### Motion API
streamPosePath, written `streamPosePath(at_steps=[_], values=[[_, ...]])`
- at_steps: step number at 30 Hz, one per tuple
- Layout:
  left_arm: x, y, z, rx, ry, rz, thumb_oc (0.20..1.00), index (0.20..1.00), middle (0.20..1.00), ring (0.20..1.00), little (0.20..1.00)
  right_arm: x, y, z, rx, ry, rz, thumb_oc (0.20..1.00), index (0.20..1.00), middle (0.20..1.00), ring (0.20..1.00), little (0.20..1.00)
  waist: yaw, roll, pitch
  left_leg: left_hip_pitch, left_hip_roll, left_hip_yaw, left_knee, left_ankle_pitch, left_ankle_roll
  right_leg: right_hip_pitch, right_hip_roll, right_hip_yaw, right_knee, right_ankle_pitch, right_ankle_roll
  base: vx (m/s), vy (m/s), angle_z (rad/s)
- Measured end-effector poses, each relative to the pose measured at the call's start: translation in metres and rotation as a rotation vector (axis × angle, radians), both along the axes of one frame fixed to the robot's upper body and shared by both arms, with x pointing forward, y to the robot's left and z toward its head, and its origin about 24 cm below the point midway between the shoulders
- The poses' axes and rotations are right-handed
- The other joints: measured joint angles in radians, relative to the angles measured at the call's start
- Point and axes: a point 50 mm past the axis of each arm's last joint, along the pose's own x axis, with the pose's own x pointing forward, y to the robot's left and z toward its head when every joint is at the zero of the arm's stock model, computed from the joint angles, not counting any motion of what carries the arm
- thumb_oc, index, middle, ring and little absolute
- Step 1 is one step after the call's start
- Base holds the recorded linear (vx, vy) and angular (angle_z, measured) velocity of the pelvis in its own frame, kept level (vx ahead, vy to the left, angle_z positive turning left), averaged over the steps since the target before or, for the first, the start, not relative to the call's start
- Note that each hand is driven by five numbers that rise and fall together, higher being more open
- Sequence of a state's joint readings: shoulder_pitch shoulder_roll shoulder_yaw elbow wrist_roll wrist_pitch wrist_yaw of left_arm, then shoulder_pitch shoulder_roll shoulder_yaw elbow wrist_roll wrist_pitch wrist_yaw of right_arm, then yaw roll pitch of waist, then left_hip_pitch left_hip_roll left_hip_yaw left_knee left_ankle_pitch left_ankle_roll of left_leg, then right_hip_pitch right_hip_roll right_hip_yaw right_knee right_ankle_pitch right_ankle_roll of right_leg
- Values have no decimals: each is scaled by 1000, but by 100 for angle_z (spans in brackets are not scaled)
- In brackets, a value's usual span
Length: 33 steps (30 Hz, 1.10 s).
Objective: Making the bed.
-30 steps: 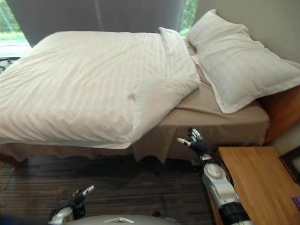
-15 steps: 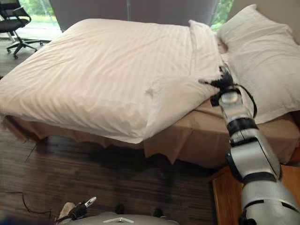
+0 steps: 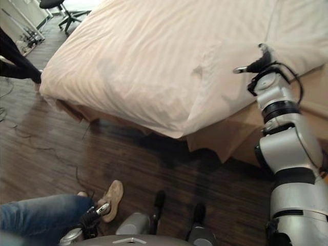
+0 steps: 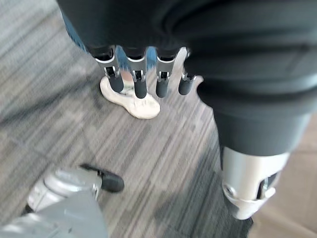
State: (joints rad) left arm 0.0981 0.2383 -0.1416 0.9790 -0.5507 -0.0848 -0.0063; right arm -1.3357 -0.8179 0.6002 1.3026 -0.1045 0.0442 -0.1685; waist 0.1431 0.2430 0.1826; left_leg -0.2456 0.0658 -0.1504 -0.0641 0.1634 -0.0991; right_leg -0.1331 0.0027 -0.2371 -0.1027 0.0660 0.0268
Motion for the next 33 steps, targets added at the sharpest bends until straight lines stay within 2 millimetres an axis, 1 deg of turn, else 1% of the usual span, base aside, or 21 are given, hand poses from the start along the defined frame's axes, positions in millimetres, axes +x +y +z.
streamPosePath(at_steps=[1, 3, 4, 5, 6, 8, 9, 10, 12, 13, 14, 17, 19, 22, 24, 25, 27, 28, 29, 31, 33], values=[[-1, -1, 0, -7, -1, 8, 1000, 1000, 1000, 1000, 1000, -3, -4, 11, -28, -12, -20, 1000, 1000, 1000, 1000, 1000, 0, 7, 7, -20, 3, -2, 1, 7, -9, -19, 4, 1, 0, 4, -5, 39, -105, 3], [-7, -3, -3, -23, 16, 27, 1000, 1000, 1000, 1000, 1000, -6, -6, 32, -88, -36, -42, 1000, 1000, 1000, 1000, 1000, -2, 26, 24, -53, 9, -2, 8, 11, -10, -48, 12, 1, 0, 9, -10, 37, -74, 0], [-10, -5, -4, -29, 29, 28, 1000, 1000, 1000, 1000, 1000, -9, -6, 49, -128, -58, -54, 1000, 1000, 1000, 1000, 1000, -1, 35, 36, -67, 9, 1, 8, 21, -24, -60, 11, 2, 1, 15, -12, 48, -80, 2], [-12, -9, -6, -34, 37, 24, 1000, 1000, 1000, 1000, 1000, -11, -4, 60, -159, -75, -59, 1000, 1000, 1000, 1000, 1000, 1, 40, 41, -80, 6, 4, 12, 32, -27, -70, 9, 0, 1, 19, -17, 67, -104, 1], [-16, -16, -8, -47, 51, 1, 1000, 1000, 1000, 1000, 1000, -11, 5, 78, -228, -98, -55, 1000, 1000, 1000, 1000, 1000, -1, 40, 48, -106, 4, 9, 25, 42, -31, -90, 10, 2, 1, 20, -19, 55, -55, 4], [-12, -23, -8, -64, 44, -11, 1000, 1000, 1000, 1000, 1000, -11, 15, 95, -267, -142, -34, 1000, 1000, 1000, 1000, 1000, -1, 32, 57, -117, 2, 10, 8, 78, -49, -105, 1, 0, 1, 30, -28, 61, -40, 7], [-8, -24, -7, -64, 32, -15, 1000, 1000, 1000, 1000, 1000, -10, 20, 100, -279, -154, -24, 1000, 1000, 1000, 1000, 1000, -2, 24, 63, -117, -2, 13, -2, 101, -48, -107, -3, 0, 1, 28, -31, 60, -29, 8], [-4, -24, -6, -64, 24, -18, 1000, 1000, 1000, 1000, 1000, -10, 25, 104, -290, -164, -11, 1000, 1000, 1000, 1000, 1000, -2, 19, 67, -117, -3, 17, -3, 107, -42, -109, -4, 0, 1, 27, -33, 58, -44, 2], [1, -25, -5, -66, 9, -21, 1000, 1000, 1000, 1000, 1000, -6, 40, 112, -311, -195, 28, 1000, 1000, 1000, 1000, 1000, -6, 11, 73, -117, -2, 37, -3, 107, -41, -109, -2, 3, 1, 24, -38, 50, -37, -4], [4, -26, -4, -75, 1, -13, 1000, 1000, 1000, 1000, 1000, -2, 54, 114, -330, -211, 58, 1000, 1000, 1000, 1000, 1000, -6, 5, 77, -117, -1, 40, -3, 108, -39, -110, 4, 4, 2, 24, -41, 51, -24, -3], [12, -28, -2, -81, -19, -16, 1000, 1000, 1000, 1000, 1000, 0, 65, 118, -341, -232, 90, 1000, 1000, 1000, 1000, 1000, -19, -6, 85, -117, 0, 39, -3, 109, -39, -109, 1, 5, 2, 30, -49, 31, -15, 1], [23, -29, 2, -80, -50, -23, 1000, 1000, 1000, 1000, 1000, 3, 77, 119, -353, -249, 124, 1000, 1000, 1000, 1000, 1000, -21, -17, 93, -117, 1, 39, -6, 109, -38, -107, 2, 0, 2, 29, -49, 43, -9, 4], [27, -30, 4, -69, -61, -20, 1000, 1000, 1000, 1000, 1000, 8, 99, 122, -380, -258, 170, 1000, 1000, 1000, 1000, 1000, -29, -25, 99, -120, -1, 50, -8, 109, -38, -115, 3, 7, 2, 28, -49, 4, -11, -8], [36, -31, 10, -84, -119, 11, 1000, 1000, 1000, 1000, 1000, 9, 108, 123, -414, -261, 199, 1000, 1000, 1000, 1000, 1000, -24, -26, 100, -131, -2, 57, -10, 110, -37, -128, 3, 7, 5, 24, -45, -2, -8, -2], [40, -31, 13, -90, -150, 21, 1000, 1000, 1000, 1000, 1000, 5, 103, 132, -459, -266, 166, 1000, 1000, 1000, 1000, 1000, -10, -24, 101, -183, 3, 57, 0, 117, -28, -225, -4, 7, 109, -16, -47, 3, -22, -3], [40, -32, 14, -105, -153, 39, 1000, 1000, 1000, 1000, 1000, 3, 91, 130, -460, -244, 117, 1000, 1000, 1000, 1000, 1000, 5, -22, 103, -203, 4, 57, 1, 118, -27, -279, -11, 9, 182, -50, -43, -3, -49, -4], [38, -31, 13, -101, -152, 39, 1000, 1000, 1000, 1000, 1000, 2, 86, 131, -456, -239, 95, 1000, 1000, 1000, 1000, 1000, 9, -23, 104, -226, -2, 59, 6, 118, -27, -353, -28, 15, 288, -103, -37, -22, -58, -2], [36, -34, 14, -101, -160, 22, 1000, 1000, 1000, 1000, 1000, -2, 82, 139, -476, -251, 79, 1000, 1000, 1000, 1000, 1000, 21, -23, 105, -266, -16, 60, 9, 118, -28, -456, -54, 33, 414, -163, -36, -39, -60, -3], [38, -37, 16, -104, -168, 1, 1000, 1000, 1000, 1000, 1000, -6, 79, 146, -483, -268, 65, 1000, 1000, 1000, 1000, 1000, 28, -22, 109, -292, -24, 61, 9, 118, -28, -518, -67, 49, 484, -187, -37, -44, -52, -1], [39, -41, 17, -114, -176, -9, 1000, 1000, 1000, 1000, 1000, -8, 77, 148, -491, -273, 53, 1000, 1000, 1000, 1000, 1000, 37, -8, 131, -318, -27, 62, 5, 118, -28, -585, -76, 56, 565, -201, -48, -35, -28, 1], [40, -42, 18, -116, -184, -16, 1000, 1000, 1000, 1000, 1000, -10, 79, 152, -514, -292, 52, 1000, 1000, 1000, 1000, 1000, 40, -14, 140, -353, -40, 69, 4, 115, -25, -670, -96, 71, 653, -236, -55, -35, -6, 0]])
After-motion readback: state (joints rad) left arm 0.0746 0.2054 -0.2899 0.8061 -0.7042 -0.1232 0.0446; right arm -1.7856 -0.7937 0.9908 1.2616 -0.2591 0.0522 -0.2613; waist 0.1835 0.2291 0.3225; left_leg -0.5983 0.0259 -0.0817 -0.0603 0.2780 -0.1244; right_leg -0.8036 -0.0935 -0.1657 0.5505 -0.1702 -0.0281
